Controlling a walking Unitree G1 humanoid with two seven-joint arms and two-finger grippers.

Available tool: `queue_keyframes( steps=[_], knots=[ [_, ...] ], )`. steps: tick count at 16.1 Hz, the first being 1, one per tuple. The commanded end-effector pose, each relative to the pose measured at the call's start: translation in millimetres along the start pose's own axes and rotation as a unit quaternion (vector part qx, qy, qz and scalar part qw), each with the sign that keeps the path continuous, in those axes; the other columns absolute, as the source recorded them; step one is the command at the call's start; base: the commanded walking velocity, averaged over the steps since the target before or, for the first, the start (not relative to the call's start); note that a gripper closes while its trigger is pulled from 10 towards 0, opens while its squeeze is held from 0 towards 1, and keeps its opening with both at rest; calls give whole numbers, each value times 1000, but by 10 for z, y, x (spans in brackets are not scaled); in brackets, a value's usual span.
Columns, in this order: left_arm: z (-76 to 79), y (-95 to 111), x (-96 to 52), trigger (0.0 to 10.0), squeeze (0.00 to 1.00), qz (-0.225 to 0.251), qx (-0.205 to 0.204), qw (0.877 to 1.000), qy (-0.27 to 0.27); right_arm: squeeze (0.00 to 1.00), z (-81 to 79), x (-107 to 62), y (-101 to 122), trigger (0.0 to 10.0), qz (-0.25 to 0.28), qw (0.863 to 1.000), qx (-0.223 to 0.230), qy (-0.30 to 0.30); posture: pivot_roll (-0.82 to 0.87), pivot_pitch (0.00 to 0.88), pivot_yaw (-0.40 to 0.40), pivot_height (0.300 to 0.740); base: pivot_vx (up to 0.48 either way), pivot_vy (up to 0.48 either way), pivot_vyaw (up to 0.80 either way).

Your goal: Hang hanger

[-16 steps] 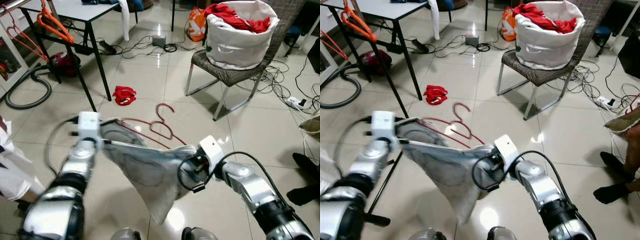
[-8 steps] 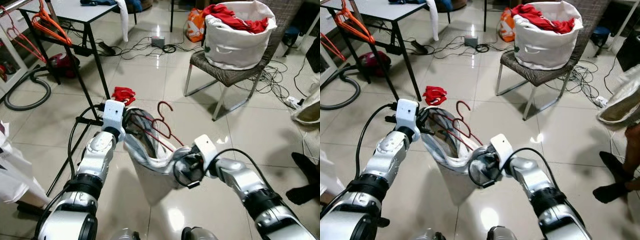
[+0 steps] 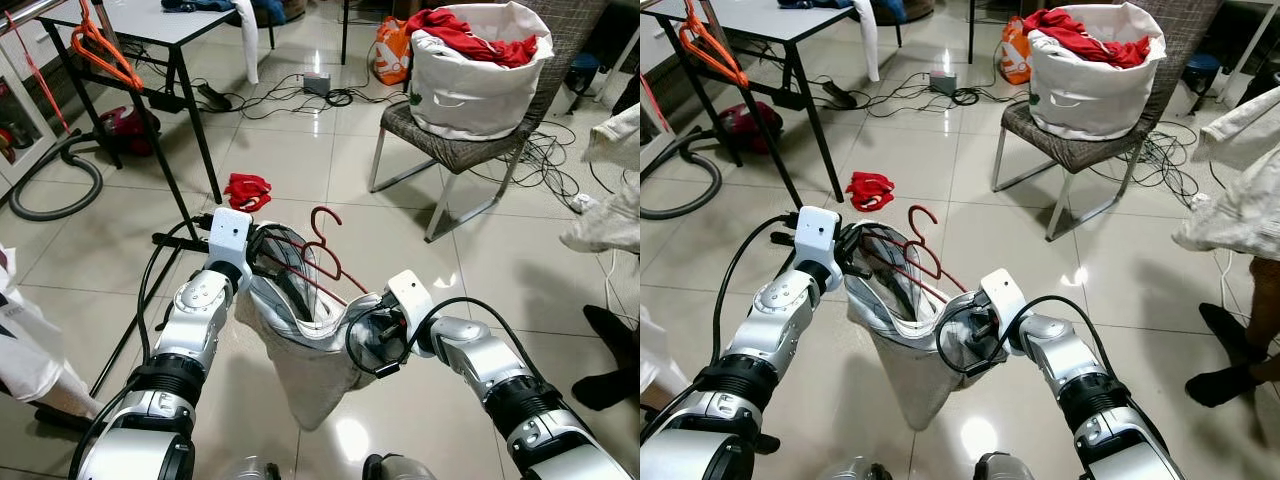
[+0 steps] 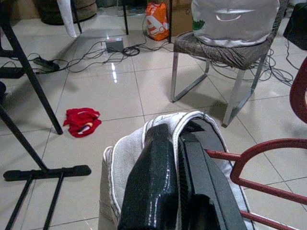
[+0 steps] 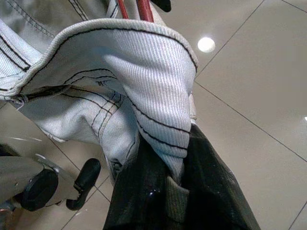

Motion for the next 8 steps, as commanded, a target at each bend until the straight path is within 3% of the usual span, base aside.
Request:
queue_keyframes(
  steps=[1,8],
  knots=[
    [8,95,21,0,0,16,7,1000,-7,157,1,-13,153,10000,27,1000,-5,0,-100,0,32,740,0,0,0],
    [8,95,21,0,0,16,7,1000,-7,157,1,-13,153,10000,27,1000,-5,0,-100,0,32,740,0,0,0]
  ],
)
Point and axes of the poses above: a point about 5 cm out from each wrist's last joint towards the gripper, its own x axis pointing out of the wrist towards the gripper, its own y axis along the axis of the wrist's last joint, z = x × y, the point moved 3 cm from there along x, pointing out of the wrist towards the gripper, and after that the axes turned 14 degrees about x, right-handed, at the moved point
